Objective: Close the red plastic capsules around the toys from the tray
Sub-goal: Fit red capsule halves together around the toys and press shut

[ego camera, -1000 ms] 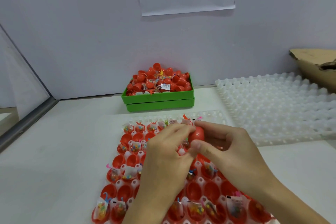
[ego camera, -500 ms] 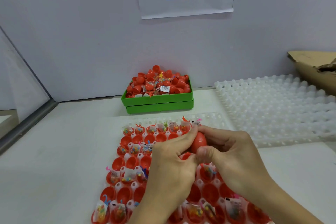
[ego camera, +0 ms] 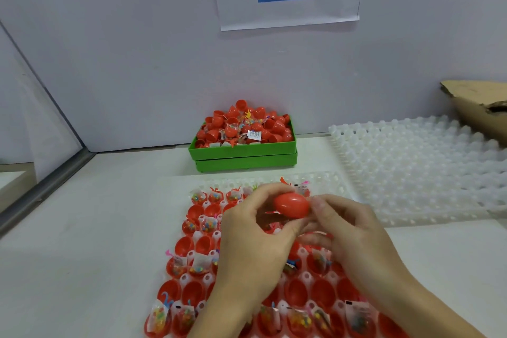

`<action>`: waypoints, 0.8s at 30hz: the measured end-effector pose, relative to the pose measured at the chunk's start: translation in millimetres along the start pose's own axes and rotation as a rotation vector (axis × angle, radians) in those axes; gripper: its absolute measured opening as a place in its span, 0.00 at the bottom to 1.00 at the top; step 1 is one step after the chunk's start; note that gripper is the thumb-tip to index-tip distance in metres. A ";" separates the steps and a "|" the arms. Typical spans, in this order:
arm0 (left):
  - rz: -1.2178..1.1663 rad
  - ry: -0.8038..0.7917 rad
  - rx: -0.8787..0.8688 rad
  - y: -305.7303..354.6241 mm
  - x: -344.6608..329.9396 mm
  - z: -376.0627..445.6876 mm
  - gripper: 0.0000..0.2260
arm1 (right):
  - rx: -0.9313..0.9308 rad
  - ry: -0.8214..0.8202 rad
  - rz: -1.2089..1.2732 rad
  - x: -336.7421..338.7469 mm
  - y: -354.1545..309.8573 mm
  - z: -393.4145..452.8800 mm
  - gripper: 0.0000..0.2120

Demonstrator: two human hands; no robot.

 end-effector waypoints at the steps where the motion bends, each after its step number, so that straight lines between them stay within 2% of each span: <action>1: 0.068 0.011 -0.019 0.8 1.2 0.4 0.17 | 0.060 0.027 -0.109 0.2 -1.7 -0.6 0.14; 4: 0.084 -0.016 -0.015 3.5 3.5 0.5 0.17 | 0.080 0.057 -0.107 1.8 0.2 -1.2 0.13; 7: -0.015 -0.062 0.024 5.7 5.2 0.3 0.14 | -0.091 -0.073 0.171 -1.4 2.5 0.0 0.16; 9: -0.085 -0.073 0.051 6.5 7.7 1.7 0.11 | -0.163 -0.121 0.241 -1.0 -0.9 -0.3 0.16; 10: -0.097 -0.073 0.059 6.8 9.1 2.7 0.10 | -0.136 -0.118 0.179 1.7 -2.7 -0.4 0.15; 12: -0.099 -0.068 0.074 7.2 11.9 4.7 0.08 | 0.060 -0.079 -0.123 8.1 -10.3 -2.1 0.09; 13: -0.105 -0.067 0.084 6.8 13.1 5.3 0.08 | 0.161 -0.084 -0.252 8.9 -15.1 -4.0 0.09; 14: -0.117 -0.076 0.096 5.8 14.1 5.6 0.09 | 0.234 -0.107 -0.342 8.9 -17.8 -5.9 0.14; 16: -0.154 -0.131 0.122 5.0 14.7 5.1 0.16 | 0.324 -0.123 -0.471 5.4 -20.5 -9.3 0.20; 18: -0.142 -0.168 0.140 4.2 12.5 4.9 0.25 | 0.381 -0.064 -0.563 3.2 -22.3 -10.0 0.19; 19: -0.120 -0.156 0.147 3.4 11.2 5.0 0.26 | 0.380 -0.032 -0.577 4.2 -24.2 -9.1 0.16; 21: -0.097 -0.106 0.177 2.7 8.8 5.2 0.19 | 0.284 0.026 -0.506 12.0 -28.1 -1.5 0.10; 24: -0.095 -0.102 0.229 2.4 6.1 6.2 0.12 | 0.057 0.151 -0.132 37.5 -35.1 23.2 0.07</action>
Point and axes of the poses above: each hand's wrist, its own z-axis towards the middle knuckle, its own x-axis out of the back of the hand, y = z × x, the point moved 1 cm from there along z, towards the middle knuckle, and after that the axes turned 6 degrees about -x, right-handed, at the moved point
